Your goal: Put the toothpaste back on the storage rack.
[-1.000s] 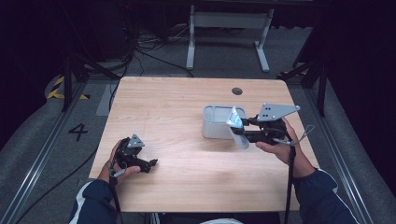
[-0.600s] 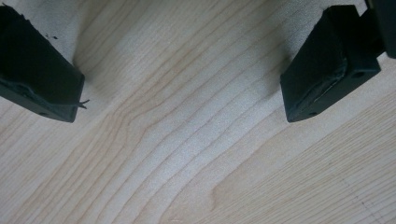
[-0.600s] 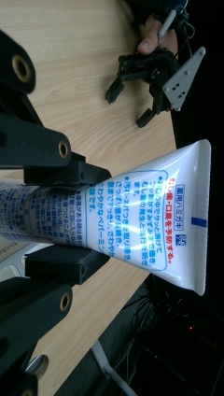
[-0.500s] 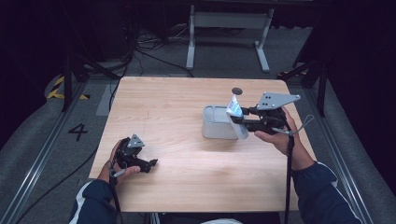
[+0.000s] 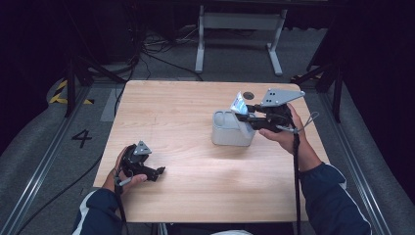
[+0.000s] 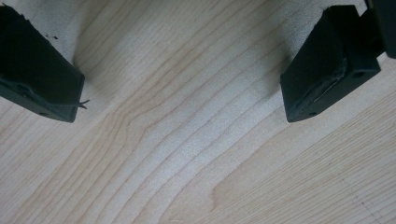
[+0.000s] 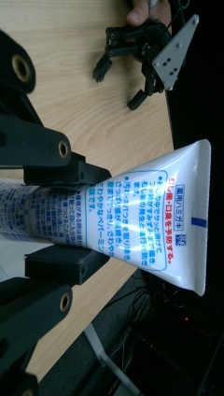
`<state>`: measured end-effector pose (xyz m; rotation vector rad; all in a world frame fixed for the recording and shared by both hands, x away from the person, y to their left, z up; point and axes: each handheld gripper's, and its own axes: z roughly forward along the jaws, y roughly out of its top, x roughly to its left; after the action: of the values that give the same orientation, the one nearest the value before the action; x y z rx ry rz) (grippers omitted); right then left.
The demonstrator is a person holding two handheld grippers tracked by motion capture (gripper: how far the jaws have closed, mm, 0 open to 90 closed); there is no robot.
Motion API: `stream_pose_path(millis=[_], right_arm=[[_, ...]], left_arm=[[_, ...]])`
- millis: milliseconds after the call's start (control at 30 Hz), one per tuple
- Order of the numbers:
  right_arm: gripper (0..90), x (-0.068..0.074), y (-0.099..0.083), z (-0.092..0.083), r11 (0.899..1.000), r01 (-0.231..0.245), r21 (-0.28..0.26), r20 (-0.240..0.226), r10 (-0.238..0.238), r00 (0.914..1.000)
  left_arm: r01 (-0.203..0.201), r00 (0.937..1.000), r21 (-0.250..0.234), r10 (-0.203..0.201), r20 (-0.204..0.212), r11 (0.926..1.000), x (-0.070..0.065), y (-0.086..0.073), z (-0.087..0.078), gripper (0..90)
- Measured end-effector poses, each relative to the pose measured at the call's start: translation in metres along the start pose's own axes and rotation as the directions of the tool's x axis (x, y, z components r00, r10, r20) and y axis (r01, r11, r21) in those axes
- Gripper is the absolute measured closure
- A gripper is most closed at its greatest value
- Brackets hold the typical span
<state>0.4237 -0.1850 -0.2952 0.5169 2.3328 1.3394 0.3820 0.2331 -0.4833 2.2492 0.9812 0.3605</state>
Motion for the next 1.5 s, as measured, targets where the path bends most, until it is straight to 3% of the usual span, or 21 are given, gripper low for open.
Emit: stream_pose_path(millis=[667, 1500], right_arm=[[65.3, -0.024, 0.009, 0.024, 1.0, -0.029, 0.005, 0.039, 0.029, 0.9988], [65.0, -0.031, -0.001, 0.054, 0.998, -0.043, 0.035, 0.038, 0.042, 0.9984]], left_arm=[[0.0, 1.0, 0.001, 0.0, 0.0, 1.0, 0.0, 0.0, 0.0, 0.0], [0.003, 1.0, 0.0, -0.003, 0.001, 1.0, 0.0, 0.0, 0.0, 0.0]])
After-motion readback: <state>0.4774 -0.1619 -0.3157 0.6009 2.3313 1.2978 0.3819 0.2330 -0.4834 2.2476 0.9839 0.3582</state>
